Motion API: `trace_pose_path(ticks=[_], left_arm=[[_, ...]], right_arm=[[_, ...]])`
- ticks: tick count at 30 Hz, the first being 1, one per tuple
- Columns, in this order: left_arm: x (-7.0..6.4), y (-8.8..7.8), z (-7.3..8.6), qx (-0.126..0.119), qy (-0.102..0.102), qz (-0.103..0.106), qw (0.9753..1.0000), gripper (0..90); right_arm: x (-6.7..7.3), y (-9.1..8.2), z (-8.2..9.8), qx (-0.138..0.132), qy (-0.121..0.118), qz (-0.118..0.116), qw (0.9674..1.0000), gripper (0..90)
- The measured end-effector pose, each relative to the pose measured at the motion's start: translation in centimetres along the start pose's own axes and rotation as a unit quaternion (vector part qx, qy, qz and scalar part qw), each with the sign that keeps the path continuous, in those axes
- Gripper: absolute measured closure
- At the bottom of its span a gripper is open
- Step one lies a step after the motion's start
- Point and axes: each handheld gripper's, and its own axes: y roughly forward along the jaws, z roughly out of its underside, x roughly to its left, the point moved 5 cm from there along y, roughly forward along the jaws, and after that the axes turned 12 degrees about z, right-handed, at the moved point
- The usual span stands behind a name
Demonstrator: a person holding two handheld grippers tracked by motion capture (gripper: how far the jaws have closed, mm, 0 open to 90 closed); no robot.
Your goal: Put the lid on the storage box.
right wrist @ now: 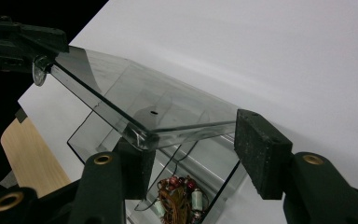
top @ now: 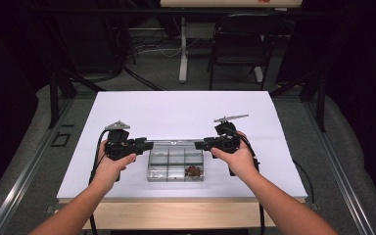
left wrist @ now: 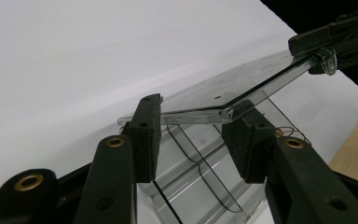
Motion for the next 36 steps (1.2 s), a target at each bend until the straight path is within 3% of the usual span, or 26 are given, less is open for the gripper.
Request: trace_pose_path(ticks=[21, 36], left_arm=[[-0.6, -0.2, 2.0, -0.01, 0.003, 0.003, 0.9999, 57.0], [-0.9, -0.1, 3.3, -0.016, 0.001, 0.002, 0.9999, 56.6]], right_arm=[[0.5, -1.4, 2.6, -0.01, -0.013, -0.012, 0.9998, 50.0], [0.8, -1.8, 4.6, -0.012, -0.038, -0.015, 0.9991, 62.5]])
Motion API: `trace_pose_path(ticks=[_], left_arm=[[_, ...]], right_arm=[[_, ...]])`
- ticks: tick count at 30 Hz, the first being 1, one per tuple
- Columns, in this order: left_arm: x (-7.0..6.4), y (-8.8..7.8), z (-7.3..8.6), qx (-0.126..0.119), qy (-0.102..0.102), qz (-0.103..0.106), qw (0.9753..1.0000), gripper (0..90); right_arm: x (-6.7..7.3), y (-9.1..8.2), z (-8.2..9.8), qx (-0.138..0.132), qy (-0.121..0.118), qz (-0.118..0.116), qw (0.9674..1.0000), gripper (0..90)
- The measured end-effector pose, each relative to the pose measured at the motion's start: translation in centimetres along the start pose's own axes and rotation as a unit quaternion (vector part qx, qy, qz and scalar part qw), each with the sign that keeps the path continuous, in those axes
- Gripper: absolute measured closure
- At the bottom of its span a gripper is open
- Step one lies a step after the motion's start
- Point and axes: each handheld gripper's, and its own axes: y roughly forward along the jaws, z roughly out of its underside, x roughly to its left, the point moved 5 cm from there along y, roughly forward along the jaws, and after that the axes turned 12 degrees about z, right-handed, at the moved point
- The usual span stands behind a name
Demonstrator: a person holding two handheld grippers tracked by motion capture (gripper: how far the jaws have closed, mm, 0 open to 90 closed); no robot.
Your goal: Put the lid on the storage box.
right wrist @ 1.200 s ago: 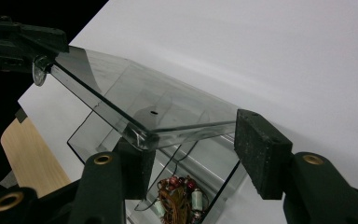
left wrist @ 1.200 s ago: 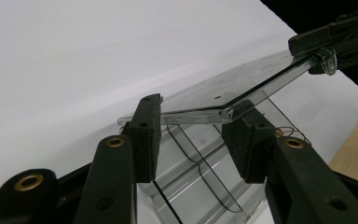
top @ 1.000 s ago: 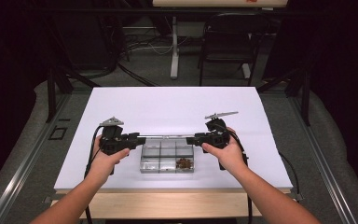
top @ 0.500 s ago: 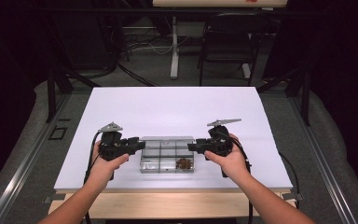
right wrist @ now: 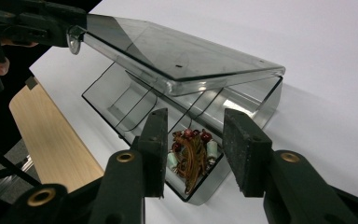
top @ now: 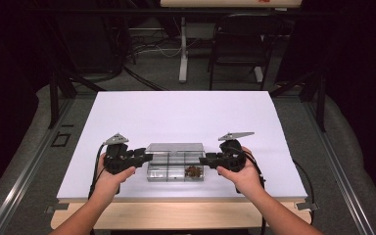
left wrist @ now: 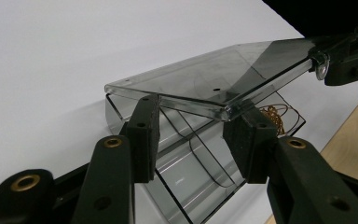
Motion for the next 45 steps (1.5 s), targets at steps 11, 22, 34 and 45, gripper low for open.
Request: trace_pose_path(ticks=[11, 22, 34, 45], left_arm=[[-0.1, 0.0, 1.0, 0.005, 0.002, 0.0, 1.0, 56.4], [-0.3, 0.3, 2.3, 0.016, 0.004, 0.003, 0.9999, 56.4], [-0.7, 0.0, 3.5, 0.009, 0.016, -0.003, 0.9998, 56.4], [-0.9, -0.6, 4.3, 0.006, 0.019, -0.004, 0.9998, 57.3]], right_arm=[[0.2, -0.6, 0.6, -0.011, 0.006, -0.006, 0.9999, 74.8], [0.6, -0.6, 1.3, -0.014, -0.016, 0.0, 0.9998, 83.5], [0.5, -0.3, 2.6, -0.021, -0.018, 0.004, 0.9996, 83.5], [0.7, -0.2, 3.2, -0.024, -0.02, 0.008, 0.9995, 83.6]])
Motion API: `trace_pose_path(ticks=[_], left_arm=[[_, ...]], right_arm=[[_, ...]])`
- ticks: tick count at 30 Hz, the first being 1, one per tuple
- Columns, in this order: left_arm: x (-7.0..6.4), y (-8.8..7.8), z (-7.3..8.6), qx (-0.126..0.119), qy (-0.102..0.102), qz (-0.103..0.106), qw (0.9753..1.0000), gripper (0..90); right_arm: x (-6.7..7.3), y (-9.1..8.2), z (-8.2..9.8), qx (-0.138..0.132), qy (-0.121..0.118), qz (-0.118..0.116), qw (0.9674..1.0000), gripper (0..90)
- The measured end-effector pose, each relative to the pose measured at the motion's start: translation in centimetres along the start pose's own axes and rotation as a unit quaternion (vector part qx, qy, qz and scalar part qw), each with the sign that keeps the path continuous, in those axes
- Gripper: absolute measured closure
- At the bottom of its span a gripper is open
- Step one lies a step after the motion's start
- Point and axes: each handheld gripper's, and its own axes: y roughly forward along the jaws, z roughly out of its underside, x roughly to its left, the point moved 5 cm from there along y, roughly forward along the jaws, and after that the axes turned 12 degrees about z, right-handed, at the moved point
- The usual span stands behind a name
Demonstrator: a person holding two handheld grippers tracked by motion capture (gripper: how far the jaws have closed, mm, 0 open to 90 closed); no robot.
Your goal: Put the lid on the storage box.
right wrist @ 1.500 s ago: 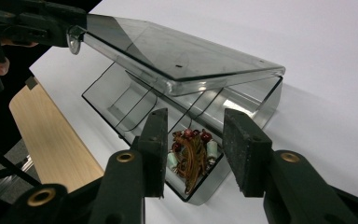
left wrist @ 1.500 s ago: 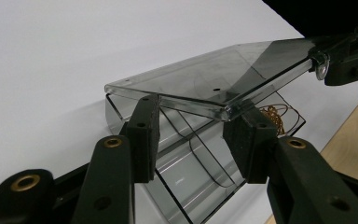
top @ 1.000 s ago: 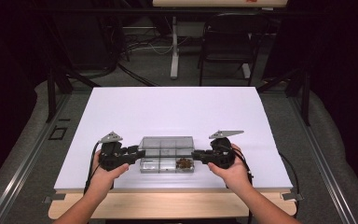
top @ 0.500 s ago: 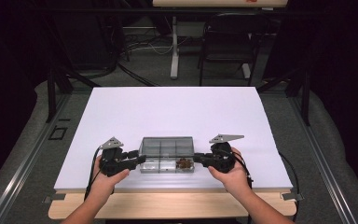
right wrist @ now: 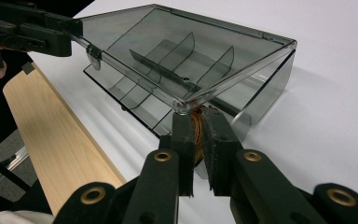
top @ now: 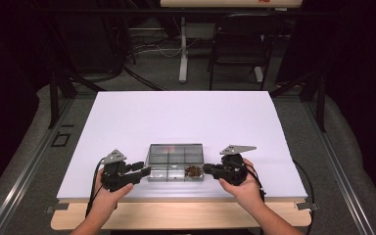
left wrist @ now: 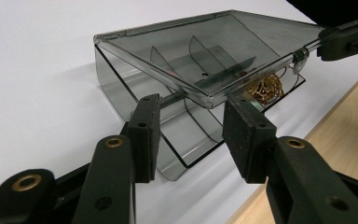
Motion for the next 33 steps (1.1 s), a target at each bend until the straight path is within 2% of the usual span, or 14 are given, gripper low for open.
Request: trace_pose_path(ticks=[12, 22, 33], left_arm=[[-0.1, -0.1, 0.9, -0.004, -0.002, 0.002, 1.0, 62.7], [-0.2, 0.0, 1.4, 0.006, 0.006, 0.005, 1.0, 68.5], [-0.2, 0.2, 1.8, 0.013, 0.013, 0.001, 0.9998, 69.5]], right_arm=[[0.0, 0.1, 0.7, 0.003, -0.012, 0.009, 0.9999, 83.6], [0.1, 0.4, 1.4, 0.001, -0.011, 0.011, 0.9999, 83.4], [0.1, 0.6, 2.1, -0.001, -0.018, 0.019, 0.9997, 82.6]])
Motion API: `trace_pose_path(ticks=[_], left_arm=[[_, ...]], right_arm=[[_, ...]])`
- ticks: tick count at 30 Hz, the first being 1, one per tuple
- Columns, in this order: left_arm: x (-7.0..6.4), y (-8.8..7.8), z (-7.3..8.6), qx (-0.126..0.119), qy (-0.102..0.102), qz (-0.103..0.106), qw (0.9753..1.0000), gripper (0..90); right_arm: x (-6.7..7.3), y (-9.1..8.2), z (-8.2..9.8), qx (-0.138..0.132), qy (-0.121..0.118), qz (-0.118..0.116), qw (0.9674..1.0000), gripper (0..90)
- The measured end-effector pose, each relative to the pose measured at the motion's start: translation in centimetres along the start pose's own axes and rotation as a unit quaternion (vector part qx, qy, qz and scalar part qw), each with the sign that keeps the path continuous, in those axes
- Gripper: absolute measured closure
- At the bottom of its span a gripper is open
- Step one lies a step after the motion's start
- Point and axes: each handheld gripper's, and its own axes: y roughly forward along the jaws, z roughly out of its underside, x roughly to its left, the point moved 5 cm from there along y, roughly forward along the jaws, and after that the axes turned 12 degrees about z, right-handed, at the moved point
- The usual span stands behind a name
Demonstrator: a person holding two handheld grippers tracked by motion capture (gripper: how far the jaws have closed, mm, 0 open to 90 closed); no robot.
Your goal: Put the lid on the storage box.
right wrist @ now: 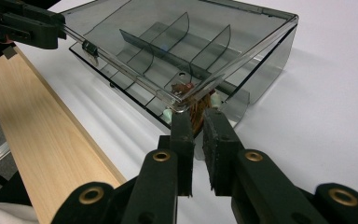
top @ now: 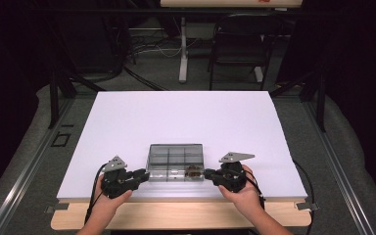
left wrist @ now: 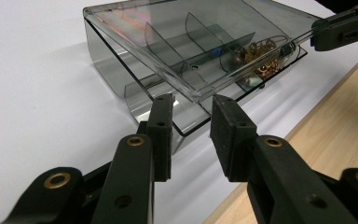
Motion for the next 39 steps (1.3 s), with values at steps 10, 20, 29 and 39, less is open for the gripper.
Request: trace_pose_path(ticks=[10, 20, 29, 39], left_arm=[[0.0, 0.2, 0.3, 0.01, 0.003, -0.002, 0.9999, 69.4], [0.1, 0.5, 0.7, 0.013, 0.001, 0.0, 0.9999, 69.3], [0.0, 0.4, 0.7, 0.013, -0.001, 0.0, 0.9999, 69.2], [0.1, 0.5, 0.8, 0.009, -0.003, -0.001, 1.0, 69.0]], right_arm=[[0.2, 0.2, 0.4, 0.001, -0.011, 0.005, 0.9999, 82.1], [0.3, 0.4, 0.8, 0.006, -0.014, 0.008, 0.9998, 81.6], [0.3, 0.7, 1.1, 0.012, -0.014, 0.007, 0.9998, 81.4], [0.4, 0.7, 1.2, 0.012, -0.017, 0.004, 0.9998, 81.0]])
